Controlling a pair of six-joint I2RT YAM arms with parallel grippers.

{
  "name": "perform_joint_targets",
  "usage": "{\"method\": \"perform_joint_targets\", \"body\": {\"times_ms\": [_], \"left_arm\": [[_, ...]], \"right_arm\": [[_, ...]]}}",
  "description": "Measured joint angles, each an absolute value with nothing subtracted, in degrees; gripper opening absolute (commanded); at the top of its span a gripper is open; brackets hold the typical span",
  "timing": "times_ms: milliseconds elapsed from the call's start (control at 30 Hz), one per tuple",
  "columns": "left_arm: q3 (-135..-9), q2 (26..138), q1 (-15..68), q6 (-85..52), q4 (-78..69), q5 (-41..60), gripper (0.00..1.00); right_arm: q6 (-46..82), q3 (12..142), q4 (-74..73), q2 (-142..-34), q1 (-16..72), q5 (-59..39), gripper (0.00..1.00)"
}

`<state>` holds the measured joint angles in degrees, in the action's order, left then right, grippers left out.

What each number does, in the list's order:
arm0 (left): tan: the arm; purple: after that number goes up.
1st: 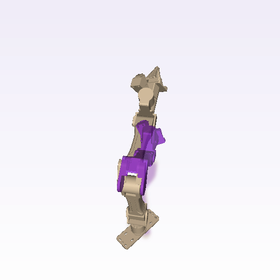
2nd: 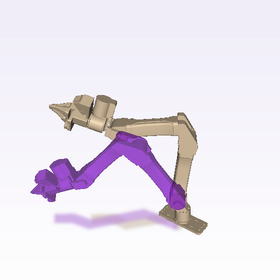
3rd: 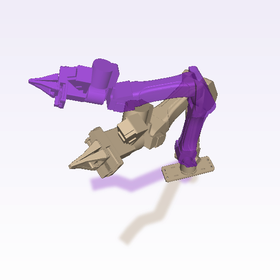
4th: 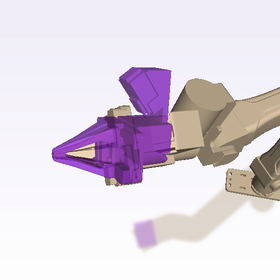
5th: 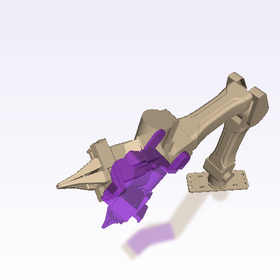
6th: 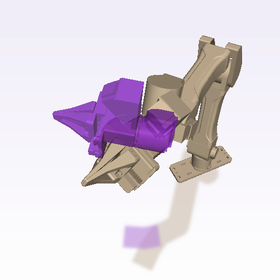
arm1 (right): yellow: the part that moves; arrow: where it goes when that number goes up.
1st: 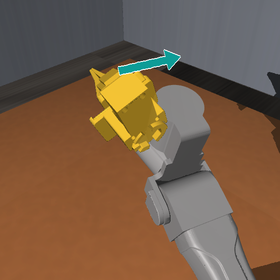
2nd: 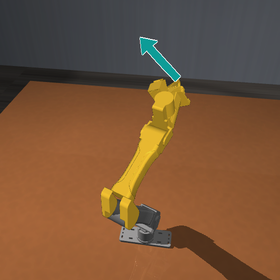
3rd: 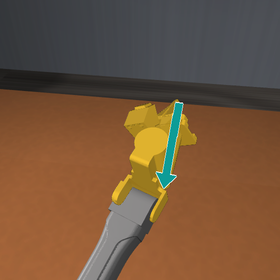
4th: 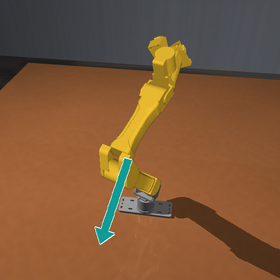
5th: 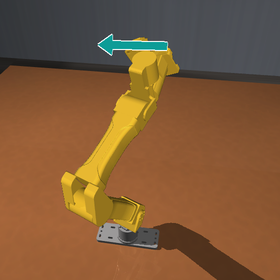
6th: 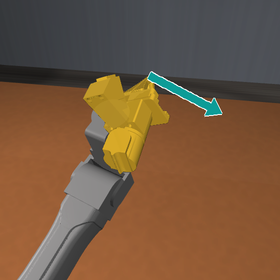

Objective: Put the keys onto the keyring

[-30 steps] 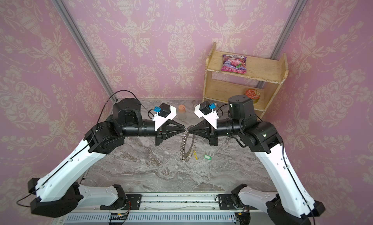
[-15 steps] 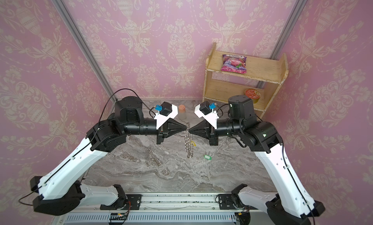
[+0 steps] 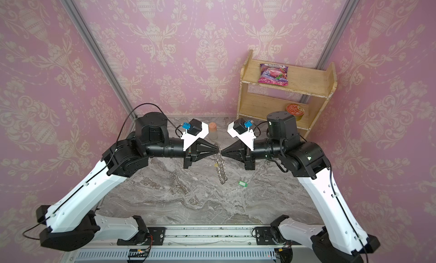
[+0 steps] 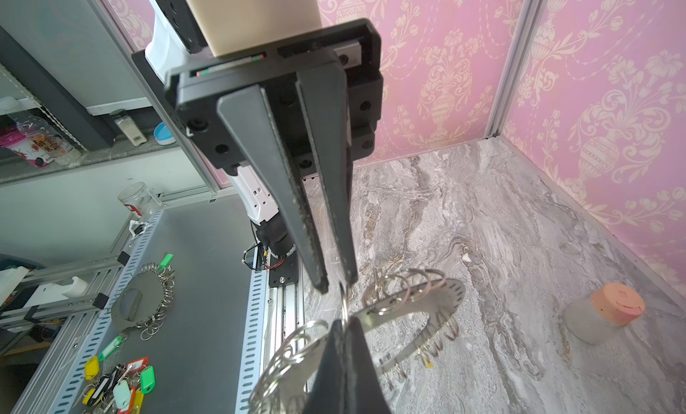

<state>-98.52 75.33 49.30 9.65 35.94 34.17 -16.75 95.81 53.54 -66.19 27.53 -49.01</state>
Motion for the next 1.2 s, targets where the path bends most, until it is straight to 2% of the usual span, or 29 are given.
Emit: {"method": "perform_joint_targets", "body": {"times_ms": [333, 533, 900, 1200], "left_arm": [[-98.7, 75.5, 49.3, 9.6, 36.1, 34.2, 0.15], [-98.7, 75.7, 49.3, 9.5, 36.6, 34.2, 0.23], [-98.7, 76.4, 49.4, 9.5, 37.4, 34.2, 0.17], [-98.7, 76.4, 49.4, 9.3, 37.4, 34.2, 0.17]], "right_arm": [[-16.7, 95.8, 53.5, -66.2, 27.5, -49.0, 0.00], [-16.7, 95.8, 53.5, -66.2, 27.5, -48.5, 0.00], [-16.7, 95.8, 51.9, -66.1, 27.5, -49.0, 0.00], [-16.8, 95.8, 51.8, -66.1, 27.5, -49.1, 0.00]]}}
